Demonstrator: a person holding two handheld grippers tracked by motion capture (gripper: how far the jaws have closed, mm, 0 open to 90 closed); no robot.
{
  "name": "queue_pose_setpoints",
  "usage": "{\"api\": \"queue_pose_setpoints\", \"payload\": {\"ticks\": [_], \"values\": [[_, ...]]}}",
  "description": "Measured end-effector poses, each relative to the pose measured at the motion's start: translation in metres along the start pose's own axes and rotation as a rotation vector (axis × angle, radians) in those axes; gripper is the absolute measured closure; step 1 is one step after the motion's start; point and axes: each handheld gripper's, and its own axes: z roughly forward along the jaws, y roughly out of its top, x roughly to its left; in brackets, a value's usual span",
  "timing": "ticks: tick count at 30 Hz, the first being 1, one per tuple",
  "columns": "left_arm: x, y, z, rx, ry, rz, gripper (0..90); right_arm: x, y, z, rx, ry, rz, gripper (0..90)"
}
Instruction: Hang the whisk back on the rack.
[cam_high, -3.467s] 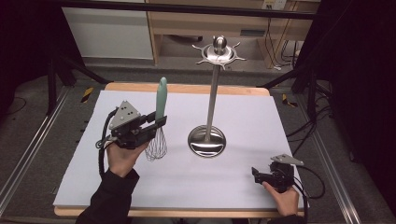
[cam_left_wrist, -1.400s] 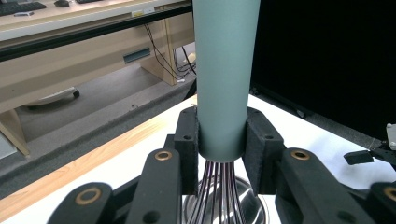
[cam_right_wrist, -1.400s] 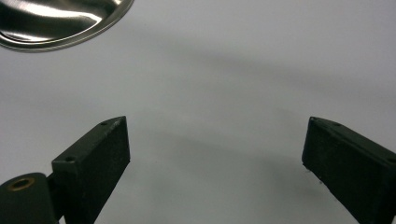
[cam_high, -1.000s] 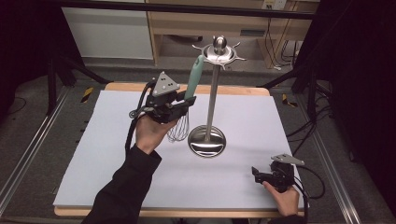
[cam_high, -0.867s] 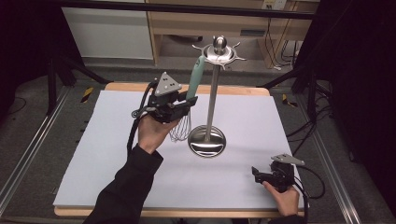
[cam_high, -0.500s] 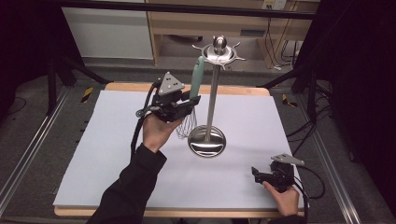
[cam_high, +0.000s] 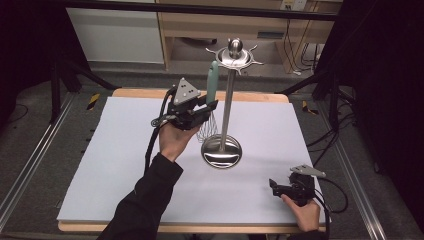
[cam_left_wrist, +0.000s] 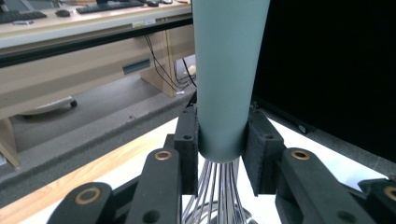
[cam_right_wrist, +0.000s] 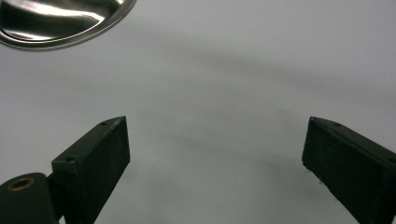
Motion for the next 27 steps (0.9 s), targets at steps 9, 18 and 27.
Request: {"api": "queue_pose_setpoints", "payload": {"ticks": [9, 18, 27], "values": [[-0.001, -0.002, 0.005, -0.021, 0.007, -0.003, 68.1, 0.0, 0.0, 0.0, 0.004, -0.006, -0.002, 8.0], [0.0, -0.004, 0.004, -0.015, 0.008, 0.0, 62.6, 0.0, -0.001, 0.0, 0.001, 0.003, 0.003, 8.0], [0.005, -0.014, -0.011, -0.013, -0.013, -0.005, 45.4, -0.001, -0.002, -0.001, 0.004, -0.001, 0.0, 8.0]]}}
